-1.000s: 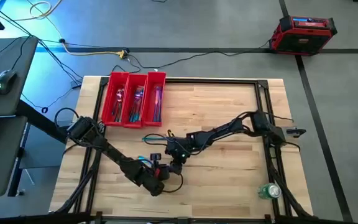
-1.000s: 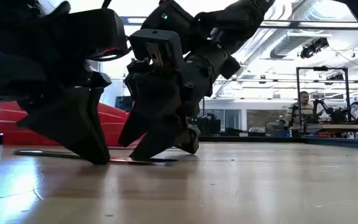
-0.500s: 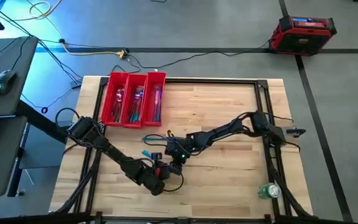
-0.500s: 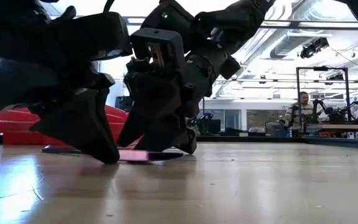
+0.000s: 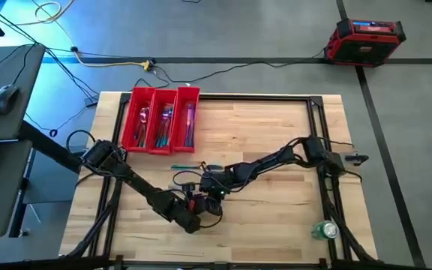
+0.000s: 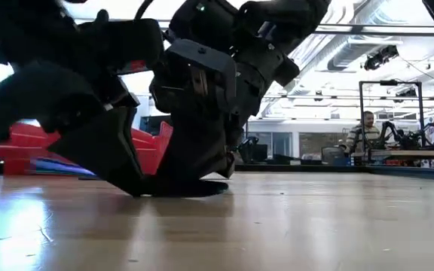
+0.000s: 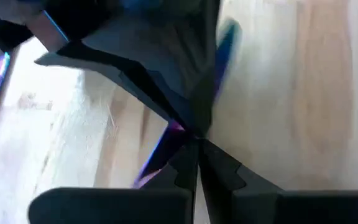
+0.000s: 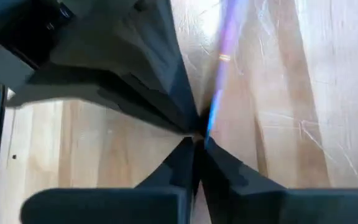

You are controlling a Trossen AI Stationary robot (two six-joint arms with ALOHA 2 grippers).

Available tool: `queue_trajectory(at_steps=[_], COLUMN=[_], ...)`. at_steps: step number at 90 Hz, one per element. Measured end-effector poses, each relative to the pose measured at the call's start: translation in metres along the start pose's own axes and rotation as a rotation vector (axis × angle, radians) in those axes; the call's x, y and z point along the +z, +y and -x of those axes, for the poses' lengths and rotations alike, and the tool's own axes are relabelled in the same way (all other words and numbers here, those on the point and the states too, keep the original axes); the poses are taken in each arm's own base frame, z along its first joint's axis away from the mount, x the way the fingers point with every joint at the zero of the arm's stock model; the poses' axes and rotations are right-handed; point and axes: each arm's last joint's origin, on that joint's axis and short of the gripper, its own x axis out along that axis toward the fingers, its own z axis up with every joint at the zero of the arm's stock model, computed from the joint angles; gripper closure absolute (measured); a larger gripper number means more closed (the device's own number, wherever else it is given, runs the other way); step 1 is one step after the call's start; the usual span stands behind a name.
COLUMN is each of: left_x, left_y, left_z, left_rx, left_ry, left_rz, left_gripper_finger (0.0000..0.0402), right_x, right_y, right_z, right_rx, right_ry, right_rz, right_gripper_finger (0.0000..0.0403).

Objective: Sort silverware
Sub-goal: Put the blue knife into the right red bin

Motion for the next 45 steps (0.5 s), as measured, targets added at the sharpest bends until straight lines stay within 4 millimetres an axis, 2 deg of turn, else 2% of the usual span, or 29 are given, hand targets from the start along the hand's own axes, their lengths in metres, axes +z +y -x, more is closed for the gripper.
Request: queue_trajectory(at_steps=[14, 26, 35, 45], left_x=[0.008, 0.008, 0.001, -0.012], left_y=[0.0, 0.011, 0.02, 0.026], left_z=[0.033, 0.053, 0.058, 0.048], left_rx=[-0.15, -0.105, -0.053, -0.06], left_ry=[0.118, 0.142, 0.174, 0.238], left_rz=[0.036, 0.069, 0.077, 0.08], left_gripper_finger=[0.0395, 0.0363, 0.0326, 0.0283], right_x=[0.0, 0.0, 0.0, 0.0], right_y=[0.0, 0.0, 0.0, 0.0], right_z=[0.0, 0.0, 0.0, 0.0], right_rx=[-0.003, 0.0, 0.002, 0.013], right_ry=[0.001, 0.0, 0.0, 0.004], right_rz=[0.049, 0.064, 0.067, 0.067], right_gripper_finger=[0.0401, 0.0402, 0.0403, 0.0403])
